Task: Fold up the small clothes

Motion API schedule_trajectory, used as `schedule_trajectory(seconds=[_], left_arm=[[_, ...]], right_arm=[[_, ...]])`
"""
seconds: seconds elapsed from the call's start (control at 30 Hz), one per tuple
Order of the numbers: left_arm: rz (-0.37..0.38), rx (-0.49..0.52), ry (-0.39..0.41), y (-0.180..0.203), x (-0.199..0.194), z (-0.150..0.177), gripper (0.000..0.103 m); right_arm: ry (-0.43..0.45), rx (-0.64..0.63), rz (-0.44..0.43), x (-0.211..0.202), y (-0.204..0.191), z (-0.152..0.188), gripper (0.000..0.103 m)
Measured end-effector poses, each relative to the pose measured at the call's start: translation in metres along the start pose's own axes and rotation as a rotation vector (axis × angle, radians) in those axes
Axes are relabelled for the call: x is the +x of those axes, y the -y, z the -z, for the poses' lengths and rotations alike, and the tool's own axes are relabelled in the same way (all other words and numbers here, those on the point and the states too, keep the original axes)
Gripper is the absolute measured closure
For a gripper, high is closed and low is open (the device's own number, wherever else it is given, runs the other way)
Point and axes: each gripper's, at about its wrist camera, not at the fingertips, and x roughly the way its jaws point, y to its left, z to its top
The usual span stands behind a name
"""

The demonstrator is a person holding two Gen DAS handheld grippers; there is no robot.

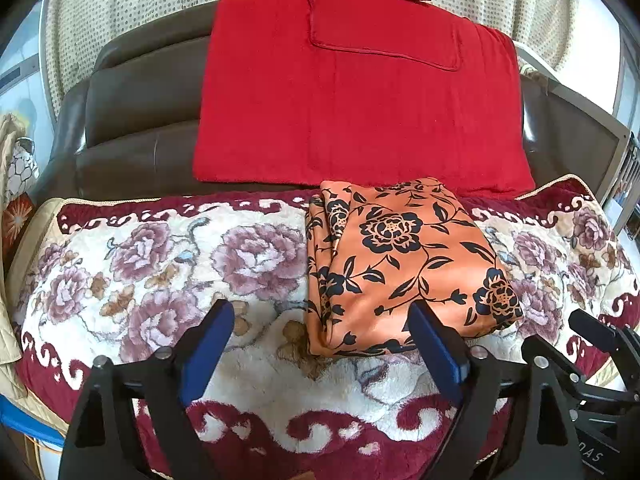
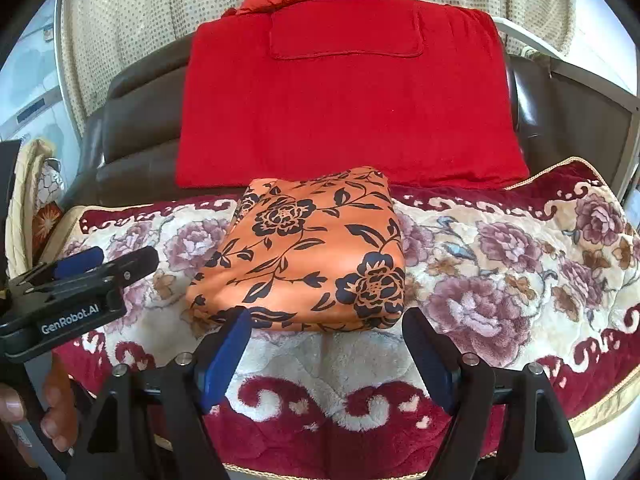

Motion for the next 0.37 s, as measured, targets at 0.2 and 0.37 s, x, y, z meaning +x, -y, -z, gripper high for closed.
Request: schedule_trajectory(seconds=[0.2,0.37], left_arm=[[0.010,0.021,0.025,0.006,0.001,-0.004,0.012],[0.018,0.034,0.032,0.013,0.006,-0.012,0.012]], right_arm=[[-0.004,0.004,0.004,0.006,0.002,-0.004,0.022],[-0.010,-0.010,0.009,0.015,0.004,-0.011,0.022]])
